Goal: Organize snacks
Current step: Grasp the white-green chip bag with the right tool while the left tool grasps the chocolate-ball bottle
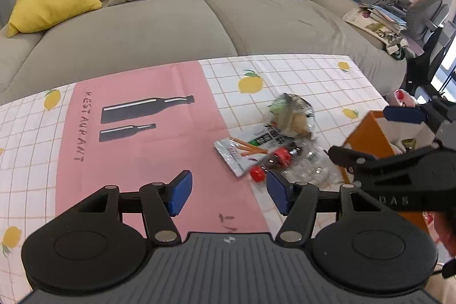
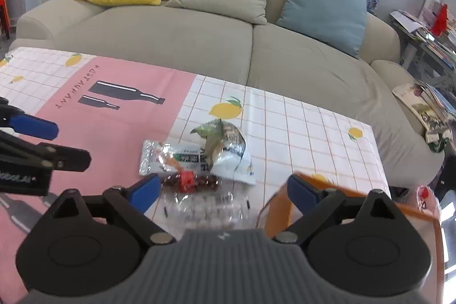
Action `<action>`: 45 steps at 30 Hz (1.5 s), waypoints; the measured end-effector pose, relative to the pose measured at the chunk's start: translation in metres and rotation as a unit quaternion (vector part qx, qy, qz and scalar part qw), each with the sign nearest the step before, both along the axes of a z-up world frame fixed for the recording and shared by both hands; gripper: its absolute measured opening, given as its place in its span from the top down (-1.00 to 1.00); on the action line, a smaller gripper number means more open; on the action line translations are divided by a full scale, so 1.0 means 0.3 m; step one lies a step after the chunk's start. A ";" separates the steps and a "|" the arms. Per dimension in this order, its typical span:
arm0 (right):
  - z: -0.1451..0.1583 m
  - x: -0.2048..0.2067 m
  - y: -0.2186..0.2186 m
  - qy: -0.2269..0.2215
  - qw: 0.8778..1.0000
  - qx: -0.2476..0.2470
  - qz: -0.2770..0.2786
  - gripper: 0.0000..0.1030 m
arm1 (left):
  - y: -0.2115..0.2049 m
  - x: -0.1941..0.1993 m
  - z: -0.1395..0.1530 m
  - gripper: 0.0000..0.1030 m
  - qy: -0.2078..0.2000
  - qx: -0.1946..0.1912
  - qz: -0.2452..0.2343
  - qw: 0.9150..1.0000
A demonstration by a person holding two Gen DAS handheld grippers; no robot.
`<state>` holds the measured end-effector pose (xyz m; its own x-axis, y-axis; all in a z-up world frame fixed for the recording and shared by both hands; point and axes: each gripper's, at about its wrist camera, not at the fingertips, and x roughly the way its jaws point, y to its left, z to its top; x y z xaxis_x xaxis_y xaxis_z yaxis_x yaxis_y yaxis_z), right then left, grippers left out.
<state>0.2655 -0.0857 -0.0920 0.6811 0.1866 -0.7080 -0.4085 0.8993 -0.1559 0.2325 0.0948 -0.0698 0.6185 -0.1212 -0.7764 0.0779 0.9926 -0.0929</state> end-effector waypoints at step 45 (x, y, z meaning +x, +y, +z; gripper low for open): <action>-0.117 0.250 0.076 0.116 0.991 0.023 0.068 0.14 | 0.016 0.131 -0.135 -0.34 0.033 -0.024 -0.033 0.999</action>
